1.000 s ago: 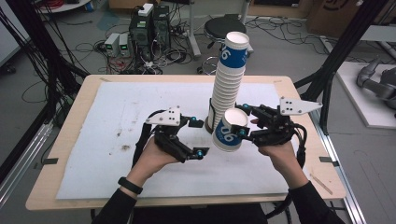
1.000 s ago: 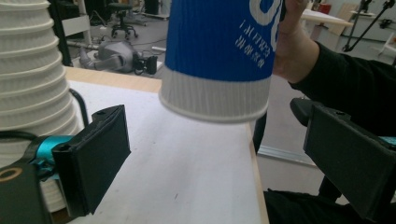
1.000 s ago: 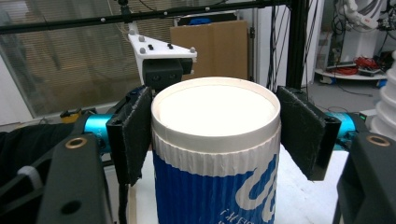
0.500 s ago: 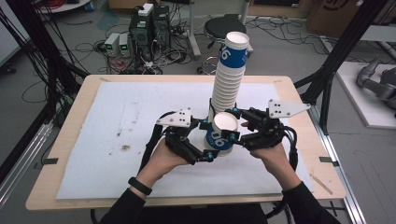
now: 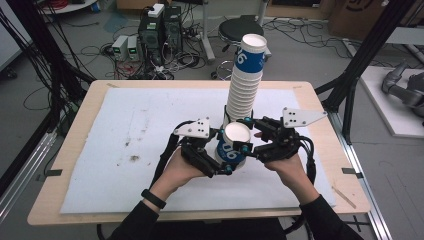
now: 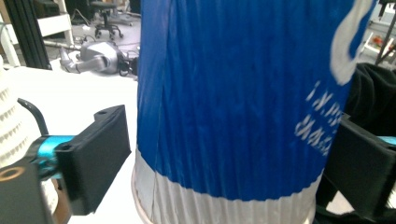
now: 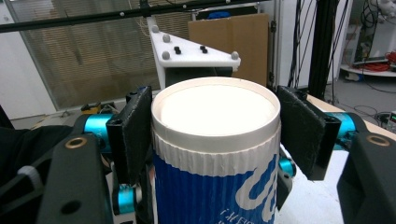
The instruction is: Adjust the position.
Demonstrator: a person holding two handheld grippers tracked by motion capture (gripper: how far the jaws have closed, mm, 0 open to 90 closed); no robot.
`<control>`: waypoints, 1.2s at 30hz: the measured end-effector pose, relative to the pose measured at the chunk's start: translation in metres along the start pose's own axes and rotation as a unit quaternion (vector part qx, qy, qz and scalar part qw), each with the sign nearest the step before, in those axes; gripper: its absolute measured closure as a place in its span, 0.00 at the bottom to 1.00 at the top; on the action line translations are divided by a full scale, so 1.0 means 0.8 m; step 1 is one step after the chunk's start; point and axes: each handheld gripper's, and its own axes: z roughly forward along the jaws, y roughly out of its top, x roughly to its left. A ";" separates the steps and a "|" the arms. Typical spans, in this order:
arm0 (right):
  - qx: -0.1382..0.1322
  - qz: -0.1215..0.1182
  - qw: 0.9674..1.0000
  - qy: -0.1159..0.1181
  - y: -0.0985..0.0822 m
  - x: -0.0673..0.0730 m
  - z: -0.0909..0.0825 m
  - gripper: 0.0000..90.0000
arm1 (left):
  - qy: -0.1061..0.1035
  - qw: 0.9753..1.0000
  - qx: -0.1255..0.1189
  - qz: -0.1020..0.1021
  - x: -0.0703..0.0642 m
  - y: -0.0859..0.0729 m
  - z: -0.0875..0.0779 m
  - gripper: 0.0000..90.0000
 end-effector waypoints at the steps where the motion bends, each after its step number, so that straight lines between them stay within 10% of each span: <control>1: -0.002 0.001 1.000 0.000 0.000 0.000 0.000 0.35 | -0.002 1.000 0.002 0.000 0.000 0.000 0.001 0.11; 20: 0.016 0.002 1.000 0.006 0.002 -0.003 0.001 0.28 | -0.004 1.000 0.016 0.017 -0.002 0.000 -0.007 0.24; 36: 0.084 -0.014 0.996 -0.003 0.026 -0.004 -0.026 0.21 | 0.018 0.991 0.125 0.037 -0.007 0.013 -0.014 0.26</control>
